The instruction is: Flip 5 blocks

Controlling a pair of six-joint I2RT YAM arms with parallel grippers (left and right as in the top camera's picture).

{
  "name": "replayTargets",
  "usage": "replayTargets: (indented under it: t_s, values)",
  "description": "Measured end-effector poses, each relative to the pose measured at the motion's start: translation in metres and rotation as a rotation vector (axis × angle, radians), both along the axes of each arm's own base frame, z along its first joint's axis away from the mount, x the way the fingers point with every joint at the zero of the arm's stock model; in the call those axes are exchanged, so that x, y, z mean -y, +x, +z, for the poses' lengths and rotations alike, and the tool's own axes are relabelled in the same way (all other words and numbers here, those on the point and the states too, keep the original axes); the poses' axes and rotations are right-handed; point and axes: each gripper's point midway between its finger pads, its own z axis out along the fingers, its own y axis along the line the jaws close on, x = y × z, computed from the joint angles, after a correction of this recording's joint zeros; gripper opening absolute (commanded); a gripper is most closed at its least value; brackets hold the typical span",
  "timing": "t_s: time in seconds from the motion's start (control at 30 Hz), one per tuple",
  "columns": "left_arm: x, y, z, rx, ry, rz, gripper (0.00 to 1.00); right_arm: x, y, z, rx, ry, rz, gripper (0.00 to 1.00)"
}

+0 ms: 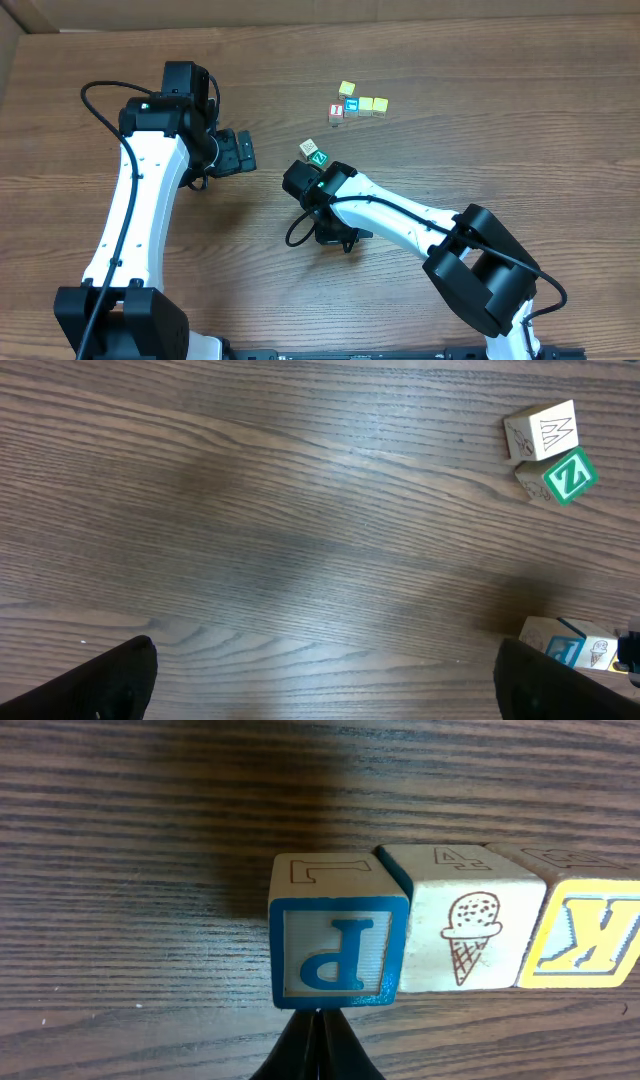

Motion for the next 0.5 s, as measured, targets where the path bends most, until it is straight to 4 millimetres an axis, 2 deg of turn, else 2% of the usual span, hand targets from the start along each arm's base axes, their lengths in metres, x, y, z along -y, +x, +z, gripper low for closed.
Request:
replayTargets:
  t_s: [0.5]
  values:
    - [0.0, -0.0001, 0.0, 0.0, 0.0, 0.0, 1.0, -0.0007, 0.0032, 0.0, 0.016, 0.0, 0.001, 0.04]
